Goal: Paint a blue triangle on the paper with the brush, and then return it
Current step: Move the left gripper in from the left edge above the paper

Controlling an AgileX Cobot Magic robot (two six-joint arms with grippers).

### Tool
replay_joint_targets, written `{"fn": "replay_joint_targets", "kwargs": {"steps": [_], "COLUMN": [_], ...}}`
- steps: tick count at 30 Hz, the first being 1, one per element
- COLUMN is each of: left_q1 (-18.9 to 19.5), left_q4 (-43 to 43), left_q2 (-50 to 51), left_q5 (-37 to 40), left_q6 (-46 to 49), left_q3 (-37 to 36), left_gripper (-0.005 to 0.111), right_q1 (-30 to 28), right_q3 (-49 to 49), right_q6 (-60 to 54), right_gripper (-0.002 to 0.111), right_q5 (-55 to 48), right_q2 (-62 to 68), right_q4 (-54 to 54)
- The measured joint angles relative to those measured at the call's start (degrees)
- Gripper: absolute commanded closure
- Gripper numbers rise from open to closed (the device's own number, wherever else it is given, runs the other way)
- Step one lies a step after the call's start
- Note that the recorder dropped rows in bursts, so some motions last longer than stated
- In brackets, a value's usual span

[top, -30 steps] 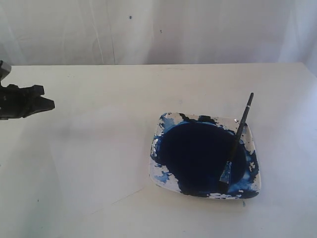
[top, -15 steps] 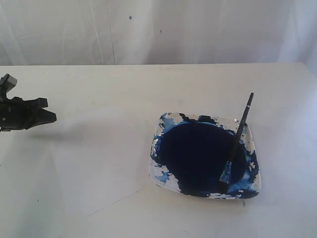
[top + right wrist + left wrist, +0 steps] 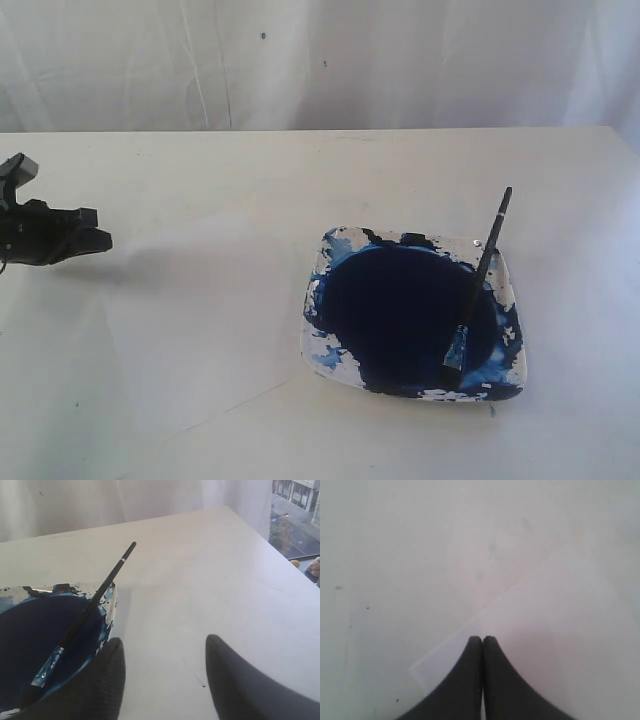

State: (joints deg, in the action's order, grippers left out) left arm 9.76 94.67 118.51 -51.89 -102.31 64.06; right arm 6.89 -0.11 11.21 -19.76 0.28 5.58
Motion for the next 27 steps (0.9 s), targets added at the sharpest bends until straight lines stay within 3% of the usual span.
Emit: {"fn": "replay_joint_targets", "kwargs": {"steps": [15, 27], "left_q1": [0.0, 0.0], "left_q4": [0.0, -0.6], "left_q2": [0.1, 0.1], "left_q5": [4.0, 3.0], "left_q6": [0.6, 0.6], "left_q3": [0.0, 0.0], "left_gripper": [0.107, 0.107], "right_q1": [0.0, 0.0], "right_q3": [0.0, 0.0], "right_q6": [0.0, 0.0], "right_gripper": [0.061, 0.061], "right_q5": [0.0, 0.0], "right_q2": [0.0, 0.0], "right_q4": [0.0, 0.0]}}
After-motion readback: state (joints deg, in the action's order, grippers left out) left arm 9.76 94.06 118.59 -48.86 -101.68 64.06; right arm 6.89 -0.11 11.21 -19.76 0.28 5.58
